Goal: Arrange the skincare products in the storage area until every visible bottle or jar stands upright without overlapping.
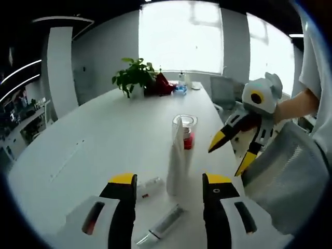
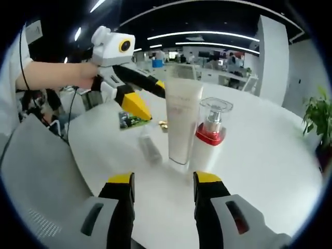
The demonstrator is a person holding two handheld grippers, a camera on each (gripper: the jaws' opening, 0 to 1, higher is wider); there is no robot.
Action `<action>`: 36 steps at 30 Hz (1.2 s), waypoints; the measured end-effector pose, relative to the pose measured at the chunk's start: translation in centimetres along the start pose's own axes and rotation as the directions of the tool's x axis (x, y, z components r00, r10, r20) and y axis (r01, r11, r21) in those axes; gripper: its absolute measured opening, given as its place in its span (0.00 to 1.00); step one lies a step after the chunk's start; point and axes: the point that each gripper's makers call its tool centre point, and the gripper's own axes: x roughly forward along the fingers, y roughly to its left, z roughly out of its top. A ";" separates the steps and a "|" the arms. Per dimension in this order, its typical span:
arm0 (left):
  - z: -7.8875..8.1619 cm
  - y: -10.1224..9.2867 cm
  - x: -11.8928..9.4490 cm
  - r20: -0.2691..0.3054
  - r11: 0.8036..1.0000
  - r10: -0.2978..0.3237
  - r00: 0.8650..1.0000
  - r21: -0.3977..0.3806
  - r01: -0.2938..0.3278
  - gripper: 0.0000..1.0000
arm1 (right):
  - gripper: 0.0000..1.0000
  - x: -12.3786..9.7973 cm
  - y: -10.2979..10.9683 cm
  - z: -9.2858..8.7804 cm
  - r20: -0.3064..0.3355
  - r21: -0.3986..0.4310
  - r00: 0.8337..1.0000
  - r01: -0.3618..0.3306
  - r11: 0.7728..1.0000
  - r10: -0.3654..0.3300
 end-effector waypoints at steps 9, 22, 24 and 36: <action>-2.4 -0.6 -3.6 -0.029 0.991 0.062 0.998 -0.115 -0.065 0.59 | 0.54 -0.6 0.9 1.8 0.043 0.034 0.999 -0.017 0.999 0.016; -5.6 -0.5 -8.6 -0.063 0.948 0.191 0.980 -0.249 -0.200 0.70 | 0.65 -1.3 2.1 3.2 0.067 0.081 0.998 -0.022 0.996 0.016; -6.3 0.2 -9.5 -0.070 0.925 0.246 0.967 -0.280 -0.256 0.71 | 0.65 -1.5 2.6 3.3 0.062 0.077 0.998 -0.031 0.997 0.026; -8.4 -1.7 -13.6 -0.082 0.869 0.324 0.943 -0.367 -0.331 0.79 | 0.72 -2.1 4.1 4.4 0.129 0.158 0.992 -0.034 0.987 0.014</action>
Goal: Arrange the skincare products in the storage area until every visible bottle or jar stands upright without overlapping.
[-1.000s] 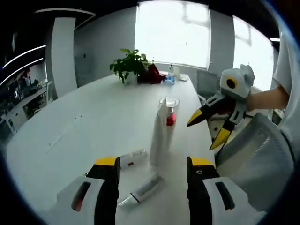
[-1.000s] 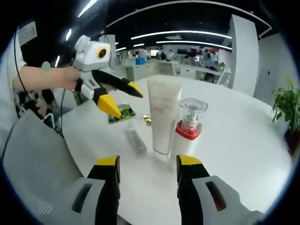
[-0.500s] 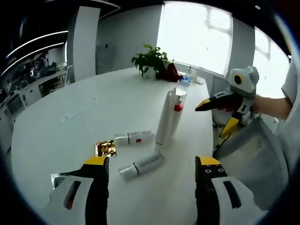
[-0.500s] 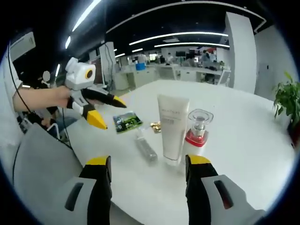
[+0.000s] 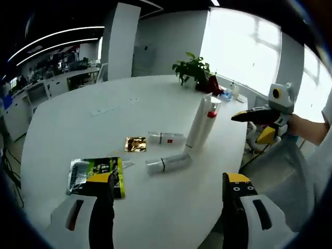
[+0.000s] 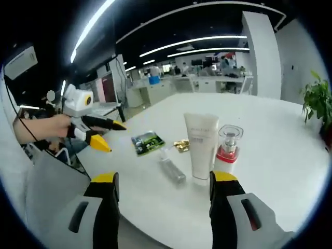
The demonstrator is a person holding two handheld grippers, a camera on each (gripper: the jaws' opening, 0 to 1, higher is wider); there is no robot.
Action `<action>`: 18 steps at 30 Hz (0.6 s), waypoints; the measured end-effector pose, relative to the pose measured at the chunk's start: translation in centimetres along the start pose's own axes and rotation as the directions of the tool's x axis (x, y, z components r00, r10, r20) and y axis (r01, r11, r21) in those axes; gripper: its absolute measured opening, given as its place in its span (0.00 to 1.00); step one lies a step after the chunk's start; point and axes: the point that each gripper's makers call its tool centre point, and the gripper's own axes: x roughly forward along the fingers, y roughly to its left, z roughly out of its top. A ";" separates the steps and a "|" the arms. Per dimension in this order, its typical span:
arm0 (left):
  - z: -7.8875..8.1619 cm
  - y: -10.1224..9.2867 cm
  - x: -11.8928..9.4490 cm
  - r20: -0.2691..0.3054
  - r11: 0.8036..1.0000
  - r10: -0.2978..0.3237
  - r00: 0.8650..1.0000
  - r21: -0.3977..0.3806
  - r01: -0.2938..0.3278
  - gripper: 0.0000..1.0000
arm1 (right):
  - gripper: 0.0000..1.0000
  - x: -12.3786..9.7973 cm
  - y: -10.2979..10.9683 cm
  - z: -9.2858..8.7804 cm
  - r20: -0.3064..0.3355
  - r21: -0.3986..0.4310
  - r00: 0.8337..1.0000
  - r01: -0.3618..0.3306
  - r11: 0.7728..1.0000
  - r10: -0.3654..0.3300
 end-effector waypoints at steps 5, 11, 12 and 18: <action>-1.1 0.3 -2.3 0.008 0.999 0.037 0.999 -0.031 -0.037 0.82 | 0.74 -0.2 0.7 0.1 0.002 0.000 1.000 0.005 1.000 -0.005; -1.7 0.9 -5.1 0.029 0.995 0.090 0.996 -0.056 -0.089 0.86 | 0.75 -0.2 1.3 0.6 0.012 -0.001 1.000 0.003 1.000 -0.003; -1.7 1.1 -5.4 0.034 0.994 0.096 0.995 -0.060 -0.094 0.86 | 0.75 -0.2 1.4 0.7 0.012 -0.007 1.000 0.004 1.000 -0.004; -2.0 1.2 -7.1 0.054 0.989 0.128 0.990 -0.082 -0.123 0.91 | 0.77 -0.4 1.3 0.7 0.009 -0.009 1.000 0.023 1.000 -0.023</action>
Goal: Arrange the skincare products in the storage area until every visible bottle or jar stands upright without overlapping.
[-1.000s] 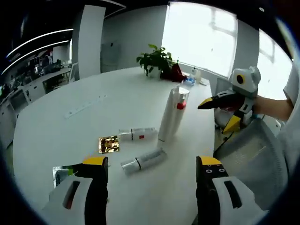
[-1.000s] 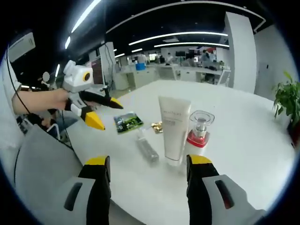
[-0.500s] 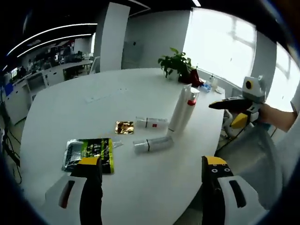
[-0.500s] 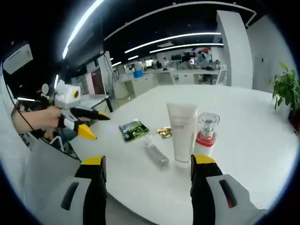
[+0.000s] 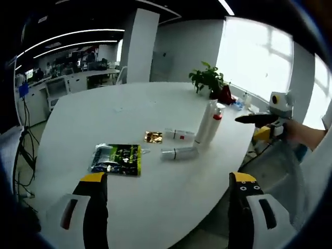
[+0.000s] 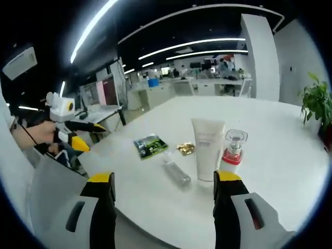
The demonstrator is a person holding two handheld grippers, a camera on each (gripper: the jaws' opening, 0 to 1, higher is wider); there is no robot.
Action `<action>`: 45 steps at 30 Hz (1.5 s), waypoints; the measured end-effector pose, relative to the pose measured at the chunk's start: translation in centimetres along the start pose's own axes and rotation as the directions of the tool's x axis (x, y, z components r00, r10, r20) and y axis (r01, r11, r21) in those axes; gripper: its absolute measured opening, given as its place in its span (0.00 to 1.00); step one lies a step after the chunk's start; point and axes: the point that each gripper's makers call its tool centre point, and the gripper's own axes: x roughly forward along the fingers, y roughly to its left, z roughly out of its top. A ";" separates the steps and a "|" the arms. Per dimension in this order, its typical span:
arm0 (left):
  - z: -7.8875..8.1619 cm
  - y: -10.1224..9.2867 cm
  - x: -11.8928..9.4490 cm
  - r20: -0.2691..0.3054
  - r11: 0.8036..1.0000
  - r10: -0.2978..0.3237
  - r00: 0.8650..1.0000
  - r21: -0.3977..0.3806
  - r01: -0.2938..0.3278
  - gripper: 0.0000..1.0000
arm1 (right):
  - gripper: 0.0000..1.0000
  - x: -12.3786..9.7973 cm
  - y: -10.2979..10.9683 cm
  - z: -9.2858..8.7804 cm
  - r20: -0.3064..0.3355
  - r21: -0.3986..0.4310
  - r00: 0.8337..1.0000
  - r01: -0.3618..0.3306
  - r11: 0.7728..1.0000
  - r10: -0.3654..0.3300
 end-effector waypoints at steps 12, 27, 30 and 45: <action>-1.0 -1.4 -1.8 0.022 1.000 0.005 1.000 -0.026 -0.004 0.99 | 0.79 -1.5 0.3 0.3 0.010 0.021 0.999 0.034 0.999 -0.034; -3.1 -2.5 -1.5 0.008 0.999 0.008 1.000 -0.031 -0.008 0.99 | 0.84 -1.5 0.8 -1.2 -0.057 -0.005 0.998 0.030 1.000 -0.030; -2.6 -2.4 -1.4 0.036 0.999 -0.001 0.999 -0.033 0.002 0.99 | 0.84 -1.2 0.5 -2.1 -0.095 -0.011 0.995 0.029 1.000 -0.030; -2.7 -2.2 -1.3 0.051 1.000 -0.001 0.999 -0.031 0.002 0.97 | 0.80 -1.0 0.7 -3.2 -0.163 -0.023 0.986 0.030 0.999 -0.034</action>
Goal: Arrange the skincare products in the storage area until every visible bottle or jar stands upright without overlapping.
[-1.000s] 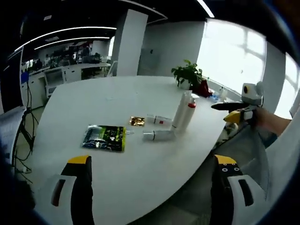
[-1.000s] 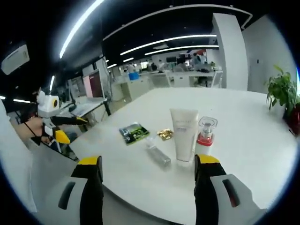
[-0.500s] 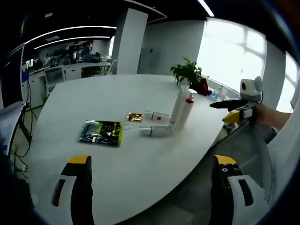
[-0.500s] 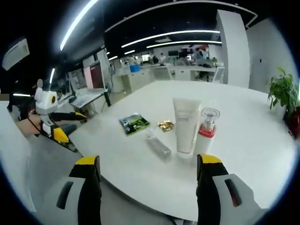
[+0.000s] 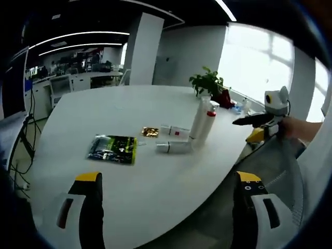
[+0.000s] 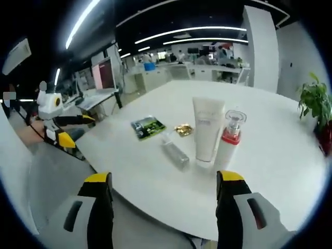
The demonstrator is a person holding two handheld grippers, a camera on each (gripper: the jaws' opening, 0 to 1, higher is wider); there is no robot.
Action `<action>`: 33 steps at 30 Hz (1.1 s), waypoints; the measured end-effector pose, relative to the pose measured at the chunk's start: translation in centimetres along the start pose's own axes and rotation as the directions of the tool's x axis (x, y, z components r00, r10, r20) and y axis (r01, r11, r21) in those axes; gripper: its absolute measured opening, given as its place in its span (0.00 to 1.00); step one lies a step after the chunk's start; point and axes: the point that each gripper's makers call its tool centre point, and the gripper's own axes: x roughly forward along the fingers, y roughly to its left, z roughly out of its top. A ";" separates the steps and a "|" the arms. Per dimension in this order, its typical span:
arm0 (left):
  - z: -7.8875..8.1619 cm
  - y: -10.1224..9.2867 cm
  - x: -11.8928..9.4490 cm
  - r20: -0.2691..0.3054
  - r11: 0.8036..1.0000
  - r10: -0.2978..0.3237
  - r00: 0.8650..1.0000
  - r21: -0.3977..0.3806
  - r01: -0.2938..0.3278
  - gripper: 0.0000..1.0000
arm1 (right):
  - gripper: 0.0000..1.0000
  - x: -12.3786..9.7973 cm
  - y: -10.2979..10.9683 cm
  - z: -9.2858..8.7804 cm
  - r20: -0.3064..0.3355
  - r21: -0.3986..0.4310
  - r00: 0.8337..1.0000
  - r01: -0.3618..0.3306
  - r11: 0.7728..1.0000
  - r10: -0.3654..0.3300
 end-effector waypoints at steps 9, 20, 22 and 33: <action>-0.3 0.2 0.2 -0.013 0.999 0.023 1.000 0.026 -0.023 0.96 | 0.80 0.3 0.4 -0.9 -0.049 0.005 0.999 -0.020 1.000 0.020; 0.0 0.7 0.0 0.013 0.999 0.041 0.999 0.020 -0.041 0.95 | 0.84 1.0 1.9 -2.0 -0.147 -0.064 0.988 -0.065 0.996 0.055; -0.1 0.9 0.0 0.012 0.999 0.041 0.999 0.026 -0.042 0.95 | 0.84 1.1 2.1 -2.0 -0.157 -0.069 0.986 -0.073 0.995 0.062; 0.4 1.0 -0.2 0.043 0.999 0.049 0.998 0.010 -0.049 0.94 | 0.79 3.6 3.6 -1.4 -0.199 -0.140 0.973 -0.146 0.979 0.116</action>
